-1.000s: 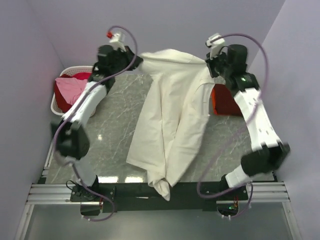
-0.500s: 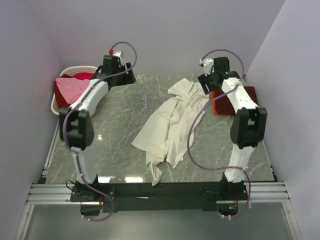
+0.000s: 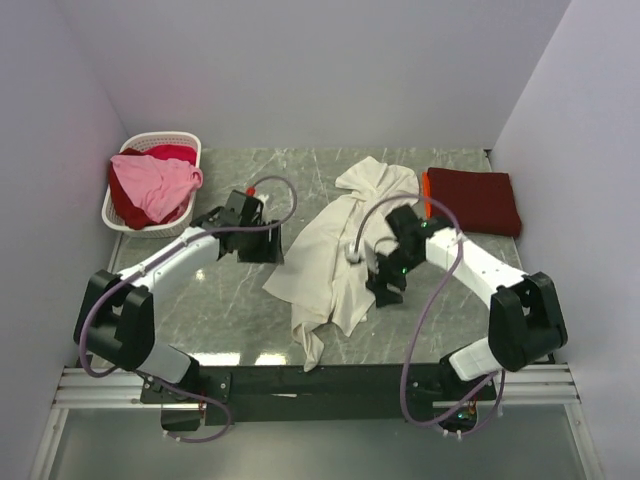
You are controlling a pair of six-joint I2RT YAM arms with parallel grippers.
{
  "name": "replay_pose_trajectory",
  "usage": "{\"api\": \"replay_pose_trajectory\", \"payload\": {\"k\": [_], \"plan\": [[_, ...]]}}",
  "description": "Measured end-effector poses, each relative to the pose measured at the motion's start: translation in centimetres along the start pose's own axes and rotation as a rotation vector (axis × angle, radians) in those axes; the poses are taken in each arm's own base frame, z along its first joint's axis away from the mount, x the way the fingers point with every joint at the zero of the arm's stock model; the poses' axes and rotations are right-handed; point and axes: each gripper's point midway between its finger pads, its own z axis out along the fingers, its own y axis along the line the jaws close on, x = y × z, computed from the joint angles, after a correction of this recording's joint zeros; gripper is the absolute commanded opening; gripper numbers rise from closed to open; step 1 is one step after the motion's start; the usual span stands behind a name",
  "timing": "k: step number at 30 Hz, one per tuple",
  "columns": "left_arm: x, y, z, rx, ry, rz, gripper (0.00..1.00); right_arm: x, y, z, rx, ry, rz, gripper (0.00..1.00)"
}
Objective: Fold and stack the t-shirts
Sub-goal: Flatten the tshirt out
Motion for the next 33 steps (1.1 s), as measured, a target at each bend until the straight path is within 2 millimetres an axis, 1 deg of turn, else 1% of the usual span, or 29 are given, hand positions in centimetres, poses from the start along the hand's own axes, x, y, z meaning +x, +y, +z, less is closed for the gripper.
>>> {"api": "replay_pose_trajectory", "payload": {"k": [3,5,6,7,11,13,16,18,19,21,22,24,25,26,27,29,31,33], "plan": [[4.4,1.1,0.2,-0.042,0.088,-0.042,0.66,2.5,4.2,3.0,-0.092,0.069,-0.081,0.71],[6.2,1.2,0.1,-0.057,0.107,-0.058,0.66,3.2,5.4,4.2,-0.096,0.104,-0.148,0.71],[6.6,1.1,0.1,-0.059,0.111,-0.063,0.66,3.3,5.5,4.6,-0.088,0.112,-0.175,0.71],[6.9,1.0,0.3,-0.062,0.114,-0.071,0.66,3.2,5.4,5.0,-0.074,0.118,-0.198,0.70],[7.7,1.0,1.3,-0.089,0.128,-0.100,0.64,2.2,3.1,5.5,0.029,0.108,-0.238,0.70],[7.9,1.5,2.2,-0.122,0.131,-0.114,0.63,1.8,2.2,5.5,0.068,0.102,-0.252,0.70],[8.5,2.9,3.5,-0.193,0.153,-0.127,0.58,1.5,1.3,5.5,0.105,0.099,-0.264,0.70],[8.8,3.8,4.2,-0.241,0.164,-0.133,0.51,1.6,0.9,5.4,0.124,0.102,-0.261,0.71],[8.8,4.0,4.4,-0.257,0.169,-0.137,0.50,1.6,0.7,5.3,0.130,0.099,-0.258,0.71],[8.2,4.1,4.7,-0.267,0.151,-0.136,0.36,1.7,0.2,4.8,0.147,0.089,-0.240,0.70],[8.0,4.1,5.0,-0.272,0.150,-0.136,0.23,1.9,-0.1,4.5,0.155,0.080,-0.221,0.70],[7.7,4.1,5.4,-0.273,0.147,-0.134,0.13,2.4,-1.3,3.3,0.188,0.062,-0.183,0.70],[7.6,4.0,5.5,-0.271,0.146,-0.132,0.11,2.5,-1.9,2.8,0.205,0.056,-0.169,0.70],[7.4,4.0,5.6,-0.270,0.145,-0.130,0.06,2.7,-2.4,2.3,0.221,0.053,-0.161,0.70],[7.3,3.9,5.6,-0.268,0.144,-0.129,0.03,2.8,-2.8,2.0,0.230,0.051,-0.162,0.70],[7.2,3.9,5.6,-0.268,0.143,-0.124,0.01,2.5,-2.8,2.0,0.226,0.041,-0.173,0.70],[7.0,4.0,5.5,-0.277,0.144,-0.113,0.01,2.2,-2.6,2.3,0.209,0.038,-0.182,0.69],[6.4,4.2,5.2,-0.287,0.142,-0.106,0.01,2.0,-2.6,3.2,0.180,0.048,-0.188,0.65]]}}
